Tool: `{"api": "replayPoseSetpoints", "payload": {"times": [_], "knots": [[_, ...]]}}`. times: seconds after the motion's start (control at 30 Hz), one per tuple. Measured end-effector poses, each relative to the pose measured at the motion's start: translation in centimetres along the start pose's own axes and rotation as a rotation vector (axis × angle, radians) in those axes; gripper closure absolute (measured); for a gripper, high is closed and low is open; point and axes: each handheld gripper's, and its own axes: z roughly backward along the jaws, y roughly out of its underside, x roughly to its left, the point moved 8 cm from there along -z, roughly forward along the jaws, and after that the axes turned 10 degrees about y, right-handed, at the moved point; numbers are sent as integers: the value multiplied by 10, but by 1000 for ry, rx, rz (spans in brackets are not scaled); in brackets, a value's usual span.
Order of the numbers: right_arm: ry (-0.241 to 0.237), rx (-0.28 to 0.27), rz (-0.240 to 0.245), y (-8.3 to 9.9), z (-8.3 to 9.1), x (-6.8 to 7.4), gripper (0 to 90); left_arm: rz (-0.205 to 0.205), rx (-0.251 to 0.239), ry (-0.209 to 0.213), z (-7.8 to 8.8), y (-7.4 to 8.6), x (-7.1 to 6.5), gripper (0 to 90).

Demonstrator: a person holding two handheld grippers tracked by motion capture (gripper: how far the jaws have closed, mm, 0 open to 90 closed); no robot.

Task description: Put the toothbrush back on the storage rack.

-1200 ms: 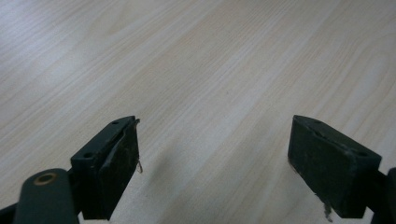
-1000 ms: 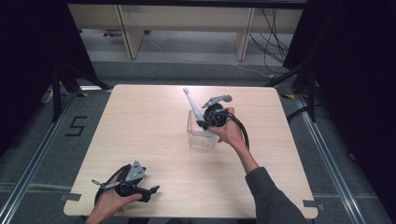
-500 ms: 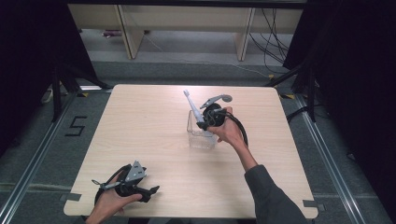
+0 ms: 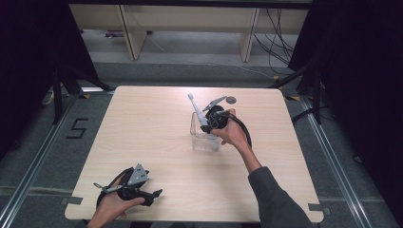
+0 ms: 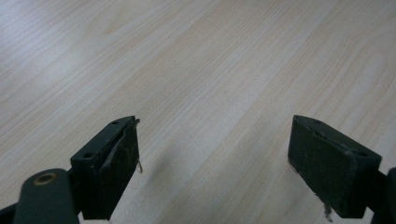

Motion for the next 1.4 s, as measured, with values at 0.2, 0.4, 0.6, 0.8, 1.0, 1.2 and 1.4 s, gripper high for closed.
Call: {"api": "replayPoseSetpoints", "payload": {"times": [0.2,0.4,0.6,0.8,1.0,1.2,1.4], "knots": [[-17,10,-21,1,1,2,643,2,1,11,-1,0,-2,160],[-16,-1,-15,3,1,1,625,8,-3,22,-1,0,-3,159],[-30,-23,-38,4,8,1,615,10,-1,16,-1,1,-2,159],[-25,-45,-17,3,14,-3,602,0,-4,12,-1,0,-2,159],[-26,-64,-21,3,18,-4,584,0,-4,11,-1,0,-1,160],[-20,-85,-24,1,23,-6,528,-13,-3,2,-1,-1,0,159],[-11,-93,-36,2,26,-8,475,-21,4,8,-1,0,0,160]]}}
